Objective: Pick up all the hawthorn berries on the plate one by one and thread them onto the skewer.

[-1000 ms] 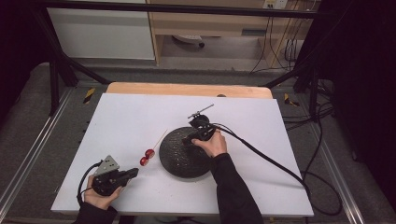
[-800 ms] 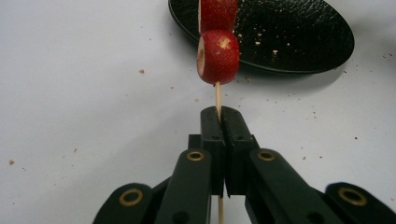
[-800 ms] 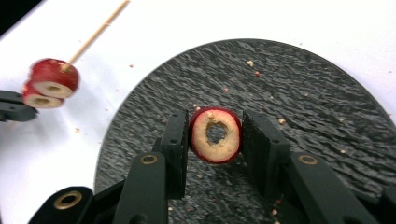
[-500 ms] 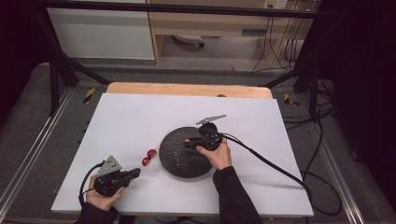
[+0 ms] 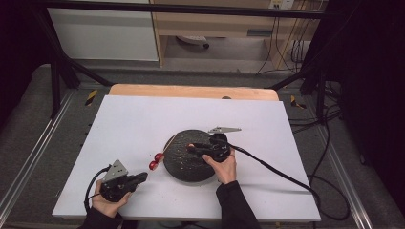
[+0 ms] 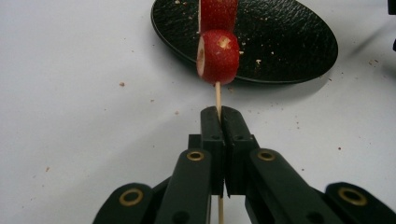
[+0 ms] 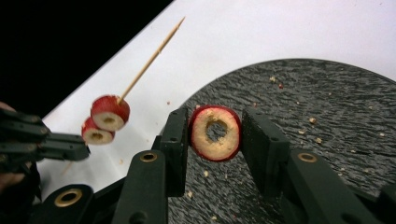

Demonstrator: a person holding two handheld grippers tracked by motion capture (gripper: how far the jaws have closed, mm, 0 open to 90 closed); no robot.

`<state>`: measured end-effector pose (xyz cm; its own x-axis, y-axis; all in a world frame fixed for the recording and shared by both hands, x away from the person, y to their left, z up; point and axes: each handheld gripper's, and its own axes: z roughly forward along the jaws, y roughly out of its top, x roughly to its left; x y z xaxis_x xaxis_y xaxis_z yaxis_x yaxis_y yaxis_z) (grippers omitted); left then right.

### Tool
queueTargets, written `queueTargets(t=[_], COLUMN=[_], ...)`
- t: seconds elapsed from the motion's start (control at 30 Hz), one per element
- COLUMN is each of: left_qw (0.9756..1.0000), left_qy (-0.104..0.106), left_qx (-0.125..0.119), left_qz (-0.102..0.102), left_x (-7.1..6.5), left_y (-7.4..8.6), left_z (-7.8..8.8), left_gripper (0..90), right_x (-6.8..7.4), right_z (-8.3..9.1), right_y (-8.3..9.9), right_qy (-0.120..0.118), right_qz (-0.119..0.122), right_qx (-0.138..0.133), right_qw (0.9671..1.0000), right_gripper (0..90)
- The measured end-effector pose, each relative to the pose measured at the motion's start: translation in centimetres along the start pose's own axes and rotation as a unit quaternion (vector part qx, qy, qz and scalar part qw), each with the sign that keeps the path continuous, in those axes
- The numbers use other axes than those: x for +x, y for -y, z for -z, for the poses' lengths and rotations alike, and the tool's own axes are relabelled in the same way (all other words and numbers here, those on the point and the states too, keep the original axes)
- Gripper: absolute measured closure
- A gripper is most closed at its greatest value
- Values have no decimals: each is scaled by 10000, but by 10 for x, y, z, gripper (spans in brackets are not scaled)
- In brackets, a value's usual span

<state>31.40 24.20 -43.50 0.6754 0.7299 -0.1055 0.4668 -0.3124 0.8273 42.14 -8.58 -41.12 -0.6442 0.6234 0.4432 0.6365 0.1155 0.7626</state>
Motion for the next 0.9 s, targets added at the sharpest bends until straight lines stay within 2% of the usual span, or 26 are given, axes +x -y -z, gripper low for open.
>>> queueTargets(t=[0.13,0.43,0.77,0.9], left_qw=[10000,10000,9998,9997], left_qy=[-9,2,-7,-8], left_qx=[-27,-82,-195,-218], left_qz=[11,6,46,77], left_x=[-2,-8,-14,-15], left_y=[-1,-2,-4,-4], left_z=[-1,-4,-6,-7], left_gripper=[882,882,882,882], right_x=[-1,1,6,6], right_z=[3,4,7,8], right_y=[4,9,6,4], right_qy=[-70,-101,-123,-122], right_qz=[-177,-346,-550,-613], right_qx=[-287,-766,-1364,-1502], right_qw=[9994,9964,9890,9867], right_gripper=[631,632,632,632])
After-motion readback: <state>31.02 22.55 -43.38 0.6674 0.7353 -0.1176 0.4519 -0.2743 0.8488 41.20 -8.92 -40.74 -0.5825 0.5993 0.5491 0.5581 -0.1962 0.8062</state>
